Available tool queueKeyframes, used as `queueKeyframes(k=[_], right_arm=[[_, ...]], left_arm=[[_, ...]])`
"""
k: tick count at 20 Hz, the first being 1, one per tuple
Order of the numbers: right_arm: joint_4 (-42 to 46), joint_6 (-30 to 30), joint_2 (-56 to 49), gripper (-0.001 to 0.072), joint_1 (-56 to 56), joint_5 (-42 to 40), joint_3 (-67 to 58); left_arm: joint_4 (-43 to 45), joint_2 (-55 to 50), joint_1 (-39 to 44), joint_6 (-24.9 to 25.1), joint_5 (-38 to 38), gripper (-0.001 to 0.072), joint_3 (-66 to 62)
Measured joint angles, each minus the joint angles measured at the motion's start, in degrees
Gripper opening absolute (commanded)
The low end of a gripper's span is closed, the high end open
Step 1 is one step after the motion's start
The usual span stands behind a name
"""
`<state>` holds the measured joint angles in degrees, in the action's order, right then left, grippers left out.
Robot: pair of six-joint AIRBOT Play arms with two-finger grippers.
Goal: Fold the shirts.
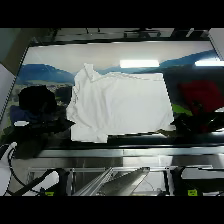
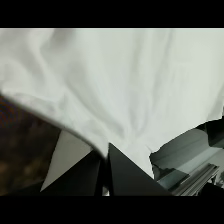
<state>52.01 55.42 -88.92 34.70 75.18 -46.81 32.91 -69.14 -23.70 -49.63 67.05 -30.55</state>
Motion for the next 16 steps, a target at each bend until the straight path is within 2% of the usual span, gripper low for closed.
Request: queueKeyframes(k=[10, 11, 12, 13, 16], right_arm=[[-3.3, -1.4, -3.1, 0.028, -1.7, 3.0, 0.9], [-4.1, -2.0, -3.1, 0.0127, -1.8, 3.0, 0.9], [-4.7, -2.4, -3.2, 0.0046, -1.9, 2.1, 1.0], [-5.2, -2.6, -3.3, 0.0014, -1.9, 1.6, 1.0], [-6.9, -3.2, -3.2, 0.0014, -1.9, 1.4, 0.9]], left_arm=[[0.0, 0.0, 0.0, 0.0, -0.7, 0.0029, 0.0], [0.0, 0.0, 0.0, 0.0, -0.7, 0.0029, 0.0], [0.0, 0.0, 0.0, 0.0, -0.7, 0.0029, 0.0], [0.0, 0.0, 0.0, 0.0, -0.6, 0.0029, 0.0], [-1.1, 0.0, 0.0, 0.2, -0.2, 0.0028, -0.1]])
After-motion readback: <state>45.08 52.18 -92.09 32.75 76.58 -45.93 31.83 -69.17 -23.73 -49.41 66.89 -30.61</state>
